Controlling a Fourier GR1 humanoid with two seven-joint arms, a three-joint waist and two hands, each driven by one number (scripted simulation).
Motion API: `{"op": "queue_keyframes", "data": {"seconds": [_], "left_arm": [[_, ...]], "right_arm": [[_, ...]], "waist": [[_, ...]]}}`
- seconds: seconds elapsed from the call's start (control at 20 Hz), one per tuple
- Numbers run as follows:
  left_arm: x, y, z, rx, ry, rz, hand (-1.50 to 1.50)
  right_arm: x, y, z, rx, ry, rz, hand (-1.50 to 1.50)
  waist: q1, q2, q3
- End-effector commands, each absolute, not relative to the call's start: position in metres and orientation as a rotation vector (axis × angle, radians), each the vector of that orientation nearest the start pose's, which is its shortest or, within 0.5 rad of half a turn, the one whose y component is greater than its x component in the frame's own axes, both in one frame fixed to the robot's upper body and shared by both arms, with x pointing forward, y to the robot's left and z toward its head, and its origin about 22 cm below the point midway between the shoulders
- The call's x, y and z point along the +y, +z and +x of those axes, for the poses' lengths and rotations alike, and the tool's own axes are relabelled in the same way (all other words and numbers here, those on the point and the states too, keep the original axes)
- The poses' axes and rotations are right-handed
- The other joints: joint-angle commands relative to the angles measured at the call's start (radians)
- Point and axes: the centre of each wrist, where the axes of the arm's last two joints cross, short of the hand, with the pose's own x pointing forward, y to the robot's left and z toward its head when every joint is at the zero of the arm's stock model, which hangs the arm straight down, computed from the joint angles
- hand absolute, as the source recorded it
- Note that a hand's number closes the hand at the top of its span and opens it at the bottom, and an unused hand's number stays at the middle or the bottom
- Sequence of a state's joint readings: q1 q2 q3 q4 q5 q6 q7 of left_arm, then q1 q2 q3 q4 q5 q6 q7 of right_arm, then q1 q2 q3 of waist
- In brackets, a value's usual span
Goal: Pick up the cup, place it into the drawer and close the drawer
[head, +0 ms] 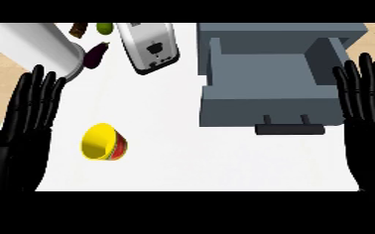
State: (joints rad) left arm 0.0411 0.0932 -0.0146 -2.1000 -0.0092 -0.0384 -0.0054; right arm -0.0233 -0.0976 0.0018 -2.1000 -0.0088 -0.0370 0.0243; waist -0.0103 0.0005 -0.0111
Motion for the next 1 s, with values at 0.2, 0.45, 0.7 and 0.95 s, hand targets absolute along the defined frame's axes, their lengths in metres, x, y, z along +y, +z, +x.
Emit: {"op": "queue_keyframes", "data": {"seconds": [0.2,0.45,0.7,0.95], "left_arm": [[0.246,0.123,0.211,-2.083,-0.446,-0.564,-1.50],[0.280,0.091,0.211,-1.866,-0.404,-0.810,-1.50],[0.289,0.119,0.212,-1.805,-0.431,-0.888,-1.50],[0.298,0.113,0.213,-1.817,-0.424,-0.890,-1.50]], "right_arm": [[-0.234,0.127,0.215,-2.091,0.123,-0.008,-1.50],[-0.229,0.121,0.213,-1.989,0.127,0.132,-1.50],[-0.235,0.126,0.219,-2.004,0.104,0.133,-1.50],[-0.226,0.132,0.242,-2.000,0.096,0.140,-1.50]], "waist": [[0.001,0.002,0.008],[0.006,0.002,0.009],[0.012,-0.001,0.011],[0.015,-0.001,0.011]]}}
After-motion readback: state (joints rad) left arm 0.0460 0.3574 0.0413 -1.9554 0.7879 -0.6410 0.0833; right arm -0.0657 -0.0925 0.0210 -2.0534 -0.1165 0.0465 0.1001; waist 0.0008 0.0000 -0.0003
